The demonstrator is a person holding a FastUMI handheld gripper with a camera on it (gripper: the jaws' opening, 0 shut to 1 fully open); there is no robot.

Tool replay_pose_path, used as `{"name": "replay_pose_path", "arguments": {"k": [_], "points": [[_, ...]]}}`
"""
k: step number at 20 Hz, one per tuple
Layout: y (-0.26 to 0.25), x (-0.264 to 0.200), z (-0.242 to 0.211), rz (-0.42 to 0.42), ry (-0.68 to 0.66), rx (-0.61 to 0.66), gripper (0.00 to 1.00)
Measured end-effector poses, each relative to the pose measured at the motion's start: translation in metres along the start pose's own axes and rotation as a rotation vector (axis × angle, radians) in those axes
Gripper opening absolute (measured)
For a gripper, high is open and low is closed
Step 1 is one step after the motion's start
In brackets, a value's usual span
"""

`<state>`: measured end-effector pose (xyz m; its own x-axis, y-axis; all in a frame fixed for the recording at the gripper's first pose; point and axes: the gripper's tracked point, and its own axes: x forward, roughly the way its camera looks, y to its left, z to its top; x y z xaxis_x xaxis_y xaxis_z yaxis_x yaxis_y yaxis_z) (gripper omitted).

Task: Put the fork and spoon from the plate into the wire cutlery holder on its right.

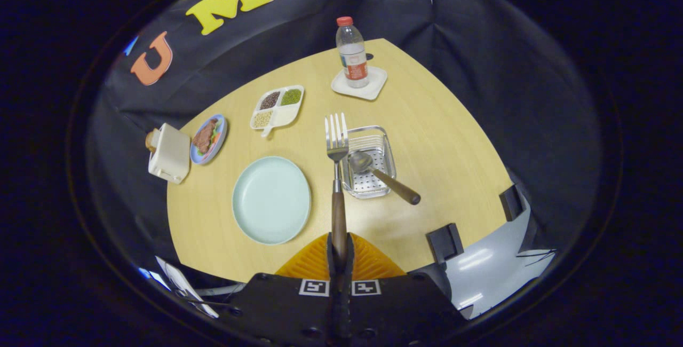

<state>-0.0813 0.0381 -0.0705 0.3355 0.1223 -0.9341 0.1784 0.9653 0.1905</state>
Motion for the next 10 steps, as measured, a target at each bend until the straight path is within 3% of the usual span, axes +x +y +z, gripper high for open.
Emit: {"name": "replay_pose_path", "arguments": {"k": [4, 10], "points": [[-0.021, 0.002, -0.005, -0.037, 0.053, -0.026, 0.01], [-0.018, 0.002, -0.017, -0.025, 0.133, -0.04, 0.01]]}}
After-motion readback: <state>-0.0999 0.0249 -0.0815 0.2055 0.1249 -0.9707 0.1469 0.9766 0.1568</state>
